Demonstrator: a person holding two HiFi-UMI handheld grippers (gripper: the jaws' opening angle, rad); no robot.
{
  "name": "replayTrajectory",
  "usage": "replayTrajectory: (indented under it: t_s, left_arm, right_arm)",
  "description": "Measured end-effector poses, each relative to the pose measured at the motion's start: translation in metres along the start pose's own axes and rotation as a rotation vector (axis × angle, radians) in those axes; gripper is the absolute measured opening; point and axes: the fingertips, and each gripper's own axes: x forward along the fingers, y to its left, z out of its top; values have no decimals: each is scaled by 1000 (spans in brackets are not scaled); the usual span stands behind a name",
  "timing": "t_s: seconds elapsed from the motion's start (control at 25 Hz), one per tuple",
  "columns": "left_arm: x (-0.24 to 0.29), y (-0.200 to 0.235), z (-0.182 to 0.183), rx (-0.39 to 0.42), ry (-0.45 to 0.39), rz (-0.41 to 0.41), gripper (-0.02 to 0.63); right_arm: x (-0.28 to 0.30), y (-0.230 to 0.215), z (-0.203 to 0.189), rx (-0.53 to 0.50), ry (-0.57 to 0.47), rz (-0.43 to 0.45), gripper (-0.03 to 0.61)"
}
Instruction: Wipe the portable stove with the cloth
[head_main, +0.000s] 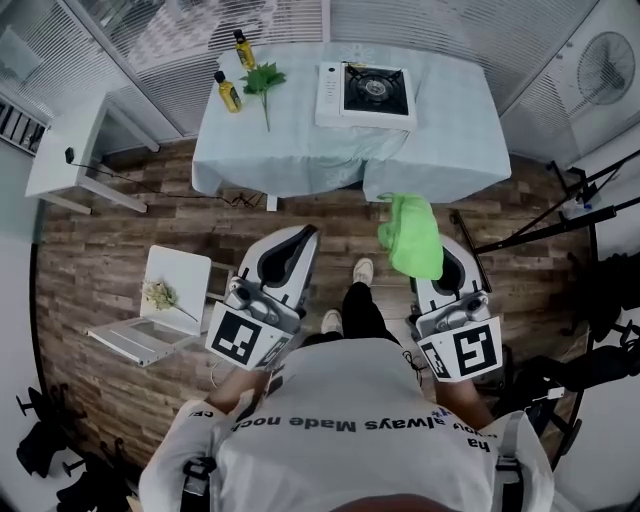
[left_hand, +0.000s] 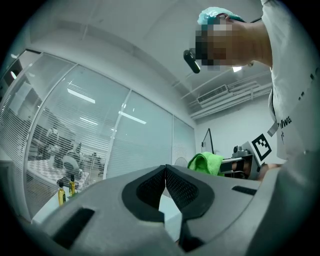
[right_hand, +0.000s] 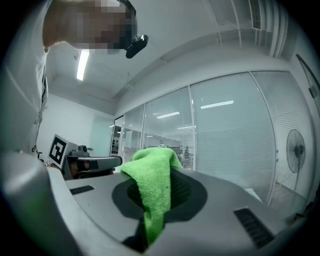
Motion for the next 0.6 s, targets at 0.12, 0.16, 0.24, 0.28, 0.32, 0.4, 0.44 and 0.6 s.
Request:
replayTrajectory:
  t_s: [0.12, 0.16, 0.24, 0.28, 0.32, 0.4, 0.44, 0.6]
  left_arm:
    - [26, 6, -5, -5, -2, -7, 12]
    - [36, 9, -6, -5, -2, -10, 12]
    - [58, 15, -9, 0, -1, -15, 12]
    - [70, 18, -11, 1, -2, -16, 12]
    - [82, 22, -12, 1, -4, -16, 12]
    - [106, 28, -15, -2, -5, -17, 12]
    - [118, 32, -17, -2, -4, -16, 12]
    - [164, 50, -22, 5, 4, -1, 12]
  right_arm:
    - [11, -23, -2, -1, -2, -6, 23]
    - [16, -32, -3, 0, -2, -7, 23]
    - [28, -51, -6, 2, -1, -5, 23]
    - [35, -60, -6, 4, -1, -1, 23]
    - [42, -70, -8, 6, 0, 6, 24]
    - [55, -90, -9, 2, 1, 15, 23]
    - [62, -101, -9, -2, 1, 14, 23]
    - [89, -143, -10, -6, 3, 22, 23]
